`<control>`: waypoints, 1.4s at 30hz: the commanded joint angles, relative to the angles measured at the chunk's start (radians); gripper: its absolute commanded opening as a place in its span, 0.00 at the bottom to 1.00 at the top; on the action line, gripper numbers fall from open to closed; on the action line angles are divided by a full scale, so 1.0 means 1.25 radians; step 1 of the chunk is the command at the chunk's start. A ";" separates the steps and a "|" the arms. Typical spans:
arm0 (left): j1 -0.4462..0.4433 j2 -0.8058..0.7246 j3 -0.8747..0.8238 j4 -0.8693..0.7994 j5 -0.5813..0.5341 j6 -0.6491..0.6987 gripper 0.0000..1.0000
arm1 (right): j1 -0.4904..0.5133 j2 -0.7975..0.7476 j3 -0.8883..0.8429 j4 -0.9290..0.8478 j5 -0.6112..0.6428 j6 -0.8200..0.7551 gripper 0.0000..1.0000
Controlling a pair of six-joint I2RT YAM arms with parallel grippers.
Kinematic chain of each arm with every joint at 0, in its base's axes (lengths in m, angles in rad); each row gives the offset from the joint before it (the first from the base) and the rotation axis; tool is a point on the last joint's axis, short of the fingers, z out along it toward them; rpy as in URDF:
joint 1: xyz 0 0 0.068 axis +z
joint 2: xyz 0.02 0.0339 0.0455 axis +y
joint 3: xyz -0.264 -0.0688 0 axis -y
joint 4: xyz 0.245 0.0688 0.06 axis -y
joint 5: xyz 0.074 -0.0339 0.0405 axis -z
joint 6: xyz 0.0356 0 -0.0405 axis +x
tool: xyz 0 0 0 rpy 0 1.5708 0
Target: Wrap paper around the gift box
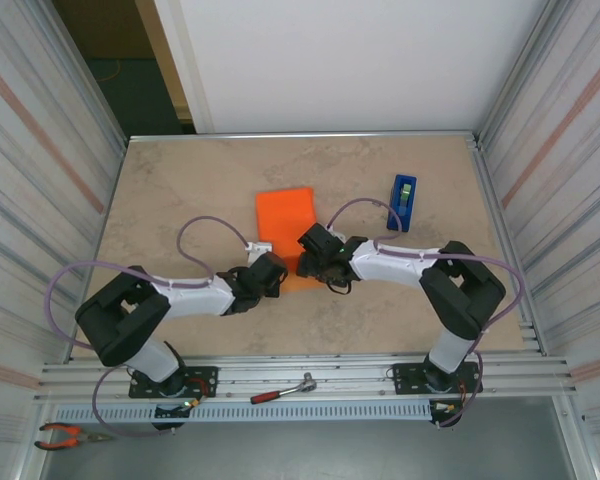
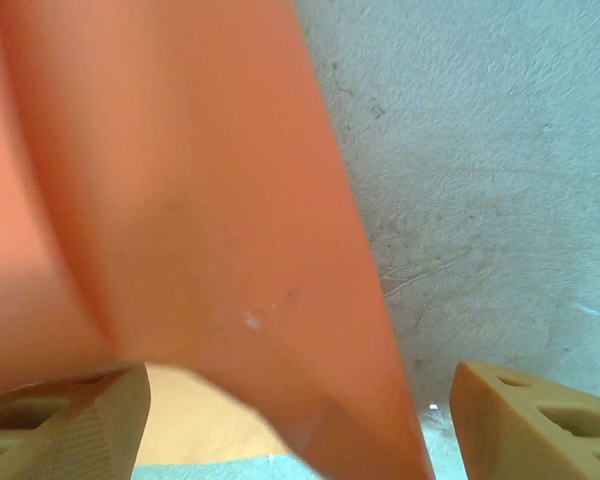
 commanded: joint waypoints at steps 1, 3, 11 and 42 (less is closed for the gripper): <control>-0.003 0.016 0.021 -0.020 -0.030 0.015 0.08 | -0.014 -0.046 -0.016 -0.031 0.019 -0.037 0.78; -0.003 0.021 0.025 -0.021 -0.031 0.019 0.08 | -0.025 -0.049 -0.021 -0.016 0.004 -0.056 0.78; -0.002 0.026 0.030 -0.021 -0.028 0.021 0.08 | -0.054 0.010 -0.003 0.024 -0.024 -0.074 0.55; 0.040 -0.119 0.020 -0.080 0.065 0.047 0.44 | 0.014 0.054 0.007 0.030 0.018 0.032 0.00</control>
